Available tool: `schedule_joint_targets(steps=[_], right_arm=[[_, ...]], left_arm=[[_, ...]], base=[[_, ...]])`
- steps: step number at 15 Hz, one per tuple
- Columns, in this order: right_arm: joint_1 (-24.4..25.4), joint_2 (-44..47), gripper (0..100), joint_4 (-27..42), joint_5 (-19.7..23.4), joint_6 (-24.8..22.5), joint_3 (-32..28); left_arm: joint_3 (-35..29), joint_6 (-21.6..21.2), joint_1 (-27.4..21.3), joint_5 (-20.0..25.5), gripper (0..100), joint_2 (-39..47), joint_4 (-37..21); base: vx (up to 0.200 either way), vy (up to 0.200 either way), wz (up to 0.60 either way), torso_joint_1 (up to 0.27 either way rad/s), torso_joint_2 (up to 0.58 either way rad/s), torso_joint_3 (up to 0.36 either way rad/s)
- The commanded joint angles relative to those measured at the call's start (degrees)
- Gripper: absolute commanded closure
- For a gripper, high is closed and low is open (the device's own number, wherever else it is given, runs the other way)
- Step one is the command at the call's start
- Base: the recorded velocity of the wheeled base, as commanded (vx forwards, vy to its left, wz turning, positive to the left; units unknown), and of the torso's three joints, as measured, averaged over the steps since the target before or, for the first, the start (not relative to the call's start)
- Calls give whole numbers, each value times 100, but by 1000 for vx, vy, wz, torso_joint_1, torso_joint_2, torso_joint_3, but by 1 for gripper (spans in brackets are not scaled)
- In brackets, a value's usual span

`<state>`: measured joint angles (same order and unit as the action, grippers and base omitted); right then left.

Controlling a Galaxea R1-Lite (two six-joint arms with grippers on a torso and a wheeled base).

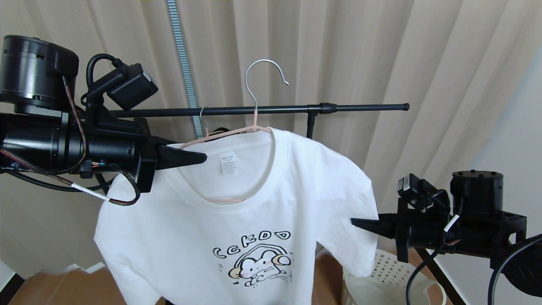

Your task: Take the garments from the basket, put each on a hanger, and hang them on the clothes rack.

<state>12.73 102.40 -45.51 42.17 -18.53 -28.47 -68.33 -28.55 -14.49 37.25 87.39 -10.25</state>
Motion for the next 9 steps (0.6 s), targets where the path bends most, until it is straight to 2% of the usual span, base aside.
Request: schedule_joint_targets(steps=[1,6,9], right_arm=[[-7,-10,100,-2,2,-2,-10],[-77,-27,100,-11,2,7,-54],[-288,26,100,-2,2,7,-151]], left_arm=[[56,16,-1,1,100,-12,6],[109,78,17,1,100,-21,6],[118,104,17,1,100,-38,138]], base=[[0,0,0,0,0,0],[0,0,0,0,0,0],[0,0,0,0,0,0]])
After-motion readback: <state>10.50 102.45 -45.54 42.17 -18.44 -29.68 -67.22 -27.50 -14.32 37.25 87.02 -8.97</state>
